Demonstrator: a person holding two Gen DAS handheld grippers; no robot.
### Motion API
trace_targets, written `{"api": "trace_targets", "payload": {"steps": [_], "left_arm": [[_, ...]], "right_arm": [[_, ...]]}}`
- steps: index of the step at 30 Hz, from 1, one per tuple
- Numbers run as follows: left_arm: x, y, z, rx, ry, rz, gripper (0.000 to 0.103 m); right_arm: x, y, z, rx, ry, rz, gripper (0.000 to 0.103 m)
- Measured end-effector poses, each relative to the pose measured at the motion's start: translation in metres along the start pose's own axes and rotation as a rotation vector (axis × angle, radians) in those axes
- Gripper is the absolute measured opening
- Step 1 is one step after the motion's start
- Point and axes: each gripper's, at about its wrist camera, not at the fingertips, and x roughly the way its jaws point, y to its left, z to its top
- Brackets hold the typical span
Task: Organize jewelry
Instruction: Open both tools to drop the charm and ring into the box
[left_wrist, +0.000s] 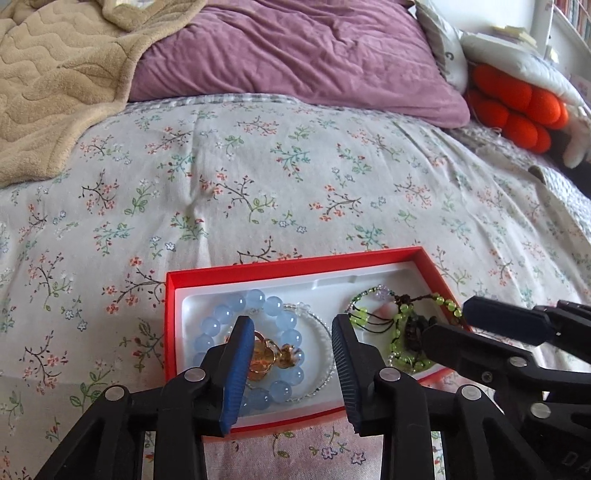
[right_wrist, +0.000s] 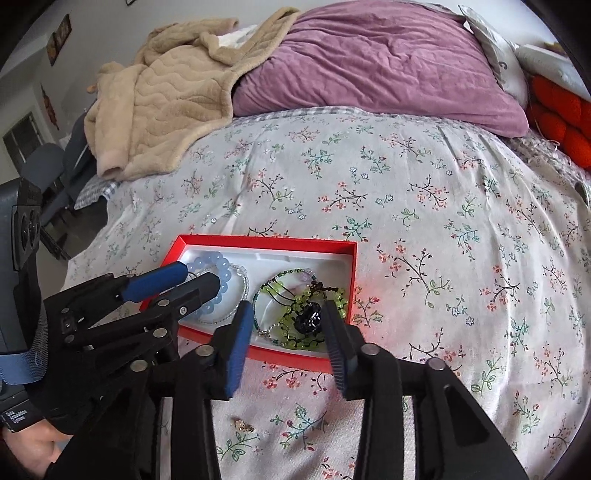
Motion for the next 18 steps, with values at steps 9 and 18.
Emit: {"api": "trace_targets", "payload": {"steps": [9, 18], "left_arm": [[-0.016, -0.001, -0.003, 0.017, -0.004, 0.013, 0.056], [-0.042, 0.004, -0.015, 0.009, 0.019, 0.042, 0.087]], "right_arm": [[-0.017, -0.008, 0.001, 0.013, -0.017, -0.022, 0.047], [-0.043, -0.020, -0.017, 0.007, -0.001, -0.057, 0.059]]}}
